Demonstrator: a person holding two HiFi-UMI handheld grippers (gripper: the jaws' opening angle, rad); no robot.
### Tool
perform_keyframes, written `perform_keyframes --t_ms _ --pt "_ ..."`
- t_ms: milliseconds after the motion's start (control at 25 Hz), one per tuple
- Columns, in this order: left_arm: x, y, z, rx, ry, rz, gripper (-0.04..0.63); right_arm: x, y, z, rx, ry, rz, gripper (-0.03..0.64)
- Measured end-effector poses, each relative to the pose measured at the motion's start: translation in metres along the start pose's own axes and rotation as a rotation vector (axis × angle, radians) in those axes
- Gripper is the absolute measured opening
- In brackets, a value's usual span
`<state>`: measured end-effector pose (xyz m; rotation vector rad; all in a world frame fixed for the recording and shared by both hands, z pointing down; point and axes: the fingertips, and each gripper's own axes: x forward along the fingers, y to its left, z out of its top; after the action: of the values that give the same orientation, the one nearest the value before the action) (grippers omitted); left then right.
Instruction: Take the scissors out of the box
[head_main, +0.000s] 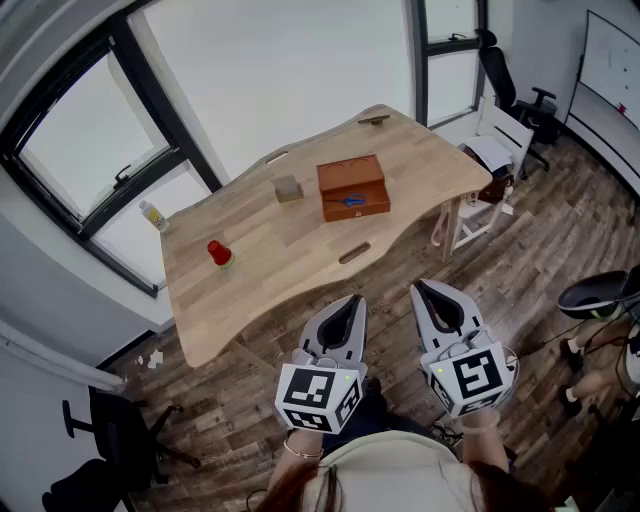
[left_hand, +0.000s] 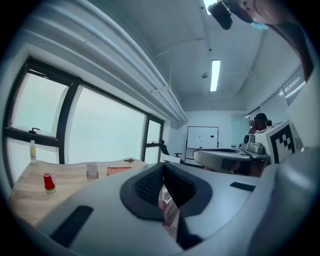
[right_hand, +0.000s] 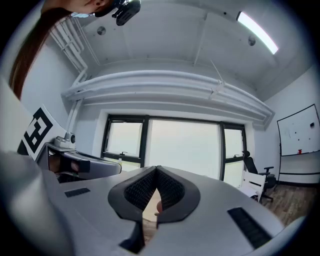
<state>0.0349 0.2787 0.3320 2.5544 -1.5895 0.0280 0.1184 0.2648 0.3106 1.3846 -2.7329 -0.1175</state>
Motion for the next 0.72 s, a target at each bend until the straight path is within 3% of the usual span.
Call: perform_keyframes --t_ms 280,720 --pt "0.012 -0.001 -0.004 0.008 0.006 -0.017 0.020 0.010 -0.009 -0.005 -0.066 0.012 -0.017 0.028" --pt "0.040 0.032 -0.006 0.010 0.009 -0.013 0.020 0.041 -0.029 -0.001 0.064 -0.028 -0.028 0.028"
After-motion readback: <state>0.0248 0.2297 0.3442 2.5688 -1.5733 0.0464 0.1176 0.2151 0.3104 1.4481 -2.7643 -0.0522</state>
